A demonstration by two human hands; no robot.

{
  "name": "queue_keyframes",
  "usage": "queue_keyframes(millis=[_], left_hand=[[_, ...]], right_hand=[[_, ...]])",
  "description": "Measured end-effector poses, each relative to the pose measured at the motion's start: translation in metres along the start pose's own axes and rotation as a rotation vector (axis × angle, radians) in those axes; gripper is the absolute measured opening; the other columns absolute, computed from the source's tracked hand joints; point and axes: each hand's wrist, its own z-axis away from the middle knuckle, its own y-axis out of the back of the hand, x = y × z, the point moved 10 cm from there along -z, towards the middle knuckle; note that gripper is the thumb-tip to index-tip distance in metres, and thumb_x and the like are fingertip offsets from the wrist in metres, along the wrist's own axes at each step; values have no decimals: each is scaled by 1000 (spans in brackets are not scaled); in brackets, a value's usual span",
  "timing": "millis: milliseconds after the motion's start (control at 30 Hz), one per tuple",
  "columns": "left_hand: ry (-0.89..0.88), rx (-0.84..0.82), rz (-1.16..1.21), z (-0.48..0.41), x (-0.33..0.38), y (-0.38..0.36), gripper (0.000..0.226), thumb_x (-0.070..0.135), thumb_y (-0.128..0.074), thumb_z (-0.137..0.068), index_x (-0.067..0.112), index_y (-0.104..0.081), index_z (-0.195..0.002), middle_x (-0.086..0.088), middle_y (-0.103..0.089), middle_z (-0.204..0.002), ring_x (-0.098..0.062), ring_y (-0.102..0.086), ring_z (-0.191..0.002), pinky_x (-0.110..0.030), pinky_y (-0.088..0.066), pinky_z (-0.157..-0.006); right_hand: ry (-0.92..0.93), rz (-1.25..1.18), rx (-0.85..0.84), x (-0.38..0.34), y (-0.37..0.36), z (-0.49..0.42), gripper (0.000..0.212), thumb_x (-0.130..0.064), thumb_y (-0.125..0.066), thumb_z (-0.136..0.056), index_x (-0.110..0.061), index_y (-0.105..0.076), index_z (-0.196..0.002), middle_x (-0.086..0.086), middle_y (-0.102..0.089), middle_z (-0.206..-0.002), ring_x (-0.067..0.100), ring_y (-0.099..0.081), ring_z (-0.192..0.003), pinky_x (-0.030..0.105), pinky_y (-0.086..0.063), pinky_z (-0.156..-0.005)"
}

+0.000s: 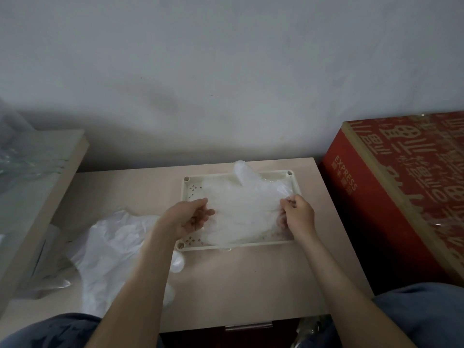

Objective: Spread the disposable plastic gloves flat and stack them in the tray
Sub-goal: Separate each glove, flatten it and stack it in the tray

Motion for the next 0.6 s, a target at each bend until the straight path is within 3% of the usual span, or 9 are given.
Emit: queue_keyframes(millis=[100, 167, 267, 333, 400, 467, 533, 600], left_hand=[[-37, 104, -65, 1, 2, 11, 22, 24, -58, -94, 10, -53, -78, -6, -71, -70, -8, -42, -43, -17, -37, -37], [-119, 216, -291, 5, 10, 21, 25, 25, -56, -95, 5, -59, -81, -2, -68, -65, -13, -43, -47, -22, -37, -44], [-379, 568, -768, 25, 39, 26, 21, 22, -49, -93, 2, -55, -99, -9, -59, -89, -27, -54, -80, -33, -39, -66], [-655, 710, -902, 46, 59, 3, 21, 19, -49, -93, 3, -51, -108, -13, -52, -105, -31, -51, -95, -37, -40, -75], [-981, 594, -1024, 58, 65, -44, 24, 17, -54, -91, 5, -56, -112, -14, -55, -111, -33, -54, -100, -40, -45, -83], [-1159, 370, -1256, 55, 51, -88, 36, 23, -55, -92, 11, -55, -125, -14, -52, -132, -34, -51, -118, -43, -39, -99], [-1062, 184, -1517, 35, 24, -105, 53, 38, -45, -97, 21, -33, -146, -11, -19, -157, -31, -19, -144, -46, -15, -116], [-848, 104, -1656, 10, 1, -98, 63, 49, -32, -98, 28, -6, -152, -6, 13, -159, -26, 12, -147, -47, 5, -118]], right_hand=[[45, 109, -2, -6, -1, 3, 20, -12, -55, -92, -5, -50, -74, 16, -57, -61, 12, -47, -33, 21, -41, -40], [65, 120, -16, -11, -2, 7, 18, -8, -53, -94, -3, -49, -76, 12, -52, -53, 16, -45, -36, 15, -37, -36], [119, 145, 12, -19, 1, 10, 14, -7, -52, -95, 0, -51, -82, 6, -48, -56, 13, -42, -44, 8, -30, -33], [138, 172, 27, -20, 1, 8, 13, -8, -53, -94, 0, -51, -84, 5, -50, -63, 12, -44, -48, 8, -31, -35], [167, 225, 39, -19, -1, 5, 12, -11, -55, -93, -3, -51, -85, 5, -54, -73, 18, -52, -58, 15, -35, -45], [189, 284, 32, -16, -4, 2, 10, -13, -58, -91, -6, -51, -88, 4, -56, -80, 26, -57, -76, 24, -35, -61], [188, 339, 6, -12, -8, 1, 16, -15, -58, -92, -5, -51, -103, 7, -58, -91, 28, -58, -88, 27, -38, -71], [252, 412, 43, -20, -8, 3, 33, -13, -59, -90, -1, -48, -119, 14, -58, -104, 31, -56, -98, 33, -42, -82]])
